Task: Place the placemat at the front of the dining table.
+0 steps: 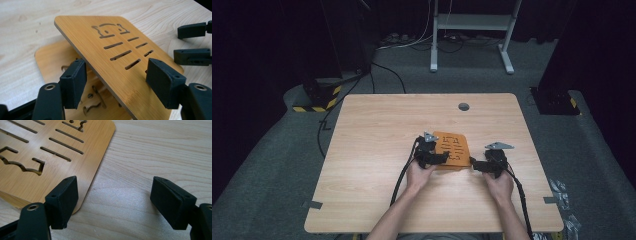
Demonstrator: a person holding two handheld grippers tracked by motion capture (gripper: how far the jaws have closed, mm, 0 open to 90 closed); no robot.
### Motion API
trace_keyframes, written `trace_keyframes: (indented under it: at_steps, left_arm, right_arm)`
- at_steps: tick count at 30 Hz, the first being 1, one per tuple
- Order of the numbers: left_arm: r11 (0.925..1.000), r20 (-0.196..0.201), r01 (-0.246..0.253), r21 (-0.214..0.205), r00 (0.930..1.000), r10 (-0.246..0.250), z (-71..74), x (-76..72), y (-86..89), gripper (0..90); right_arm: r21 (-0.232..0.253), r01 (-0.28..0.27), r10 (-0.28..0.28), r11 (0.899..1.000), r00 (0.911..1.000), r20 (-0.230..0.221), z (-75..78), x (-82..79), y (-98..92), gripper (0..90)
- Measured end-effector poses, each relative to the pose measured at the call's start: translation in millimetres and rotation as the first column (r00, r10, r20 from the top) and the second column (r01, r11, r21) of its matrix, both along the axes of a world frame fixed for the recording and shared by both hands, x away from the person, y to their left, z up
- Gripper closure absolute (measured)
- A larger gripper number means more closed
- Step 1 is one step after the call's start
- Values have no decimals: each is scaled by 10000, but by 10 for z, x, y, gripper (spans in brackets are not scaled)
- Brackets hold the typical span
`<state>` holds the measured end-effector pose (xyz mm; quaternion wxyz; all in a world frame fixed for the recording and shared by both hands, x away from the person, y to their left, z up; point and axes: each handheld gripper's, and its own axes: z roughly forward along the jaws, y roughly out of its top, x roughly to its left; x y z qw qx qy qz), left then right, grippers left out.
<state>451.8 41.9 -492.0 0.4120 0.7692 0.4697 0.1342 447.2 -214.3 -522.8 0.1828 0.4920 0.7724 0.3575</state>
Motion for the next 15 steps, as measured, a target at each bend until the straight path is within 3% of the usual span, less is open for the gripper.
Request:
trace_keyframes:
  at_steps: [4,8,15]
  left_arm:
    - [9995,320,261,174,9991,-266,100,39,-92,343]
    - [9990,278,320,296,9991,-328,104,47,-156,340]
    - [9988,370,373,302,9986,-384,180,39,-284,361]
  right_arm:
    - [-69,100,-100,9999,9999,15,5,1,-7,249]
    - [-167,157,-156,9997,9999,61,2,-8,11,256]
    - [-812,85,-66,9967,9997,233,3,-38,62,303]
